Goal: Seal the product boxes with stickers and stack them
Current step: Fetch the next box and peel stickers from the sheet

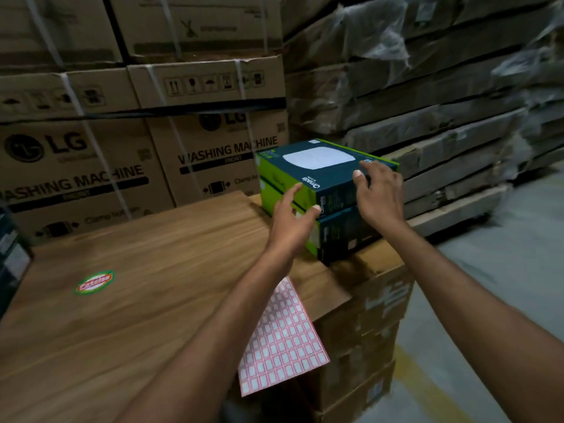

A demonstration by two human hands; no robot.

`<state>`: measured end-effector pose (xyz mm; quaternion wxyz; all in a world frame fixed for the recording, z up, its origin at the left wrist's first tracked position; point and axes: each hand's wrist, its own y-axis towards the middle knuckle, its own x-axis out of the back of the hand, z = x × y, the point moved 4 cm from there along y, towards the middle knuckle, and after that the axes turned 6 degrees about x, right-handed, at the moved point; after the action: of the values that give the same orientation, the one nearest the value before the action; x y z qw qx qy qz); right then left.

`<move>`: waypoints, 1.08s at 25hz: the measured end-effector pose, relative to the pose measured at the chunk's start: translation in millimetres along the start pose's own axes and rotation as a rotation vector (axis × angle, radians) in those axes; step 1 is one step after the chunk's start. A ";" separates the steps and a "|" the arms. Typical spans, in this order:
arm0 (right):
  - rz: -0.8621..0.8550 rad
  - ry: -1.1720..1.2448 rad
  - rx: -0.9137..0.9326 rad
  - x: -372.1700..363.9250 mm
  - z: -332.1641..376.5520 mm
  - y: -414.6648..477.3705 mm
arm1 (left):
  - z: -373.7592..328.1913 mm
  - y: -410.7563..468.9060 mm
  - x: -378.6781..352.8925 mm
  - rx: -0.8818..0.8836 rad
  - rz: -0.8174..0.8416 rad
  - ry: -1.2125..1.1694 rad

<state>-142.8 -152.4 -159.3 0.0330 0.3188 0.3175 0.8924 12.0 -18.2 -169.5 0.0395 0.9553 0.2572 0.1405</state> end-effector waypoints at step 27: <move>0.234 -0.019 0.082 15.1 -13.4 -35.6 | 35.0 12.1 44.0 -0.087 0.038 0.147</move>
<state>-167.7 -127.4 -180.0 -0.0815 0.3635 0.3142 0.8732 64.4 -6.7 -190.3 0.0596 0.9444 0.2350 0.2221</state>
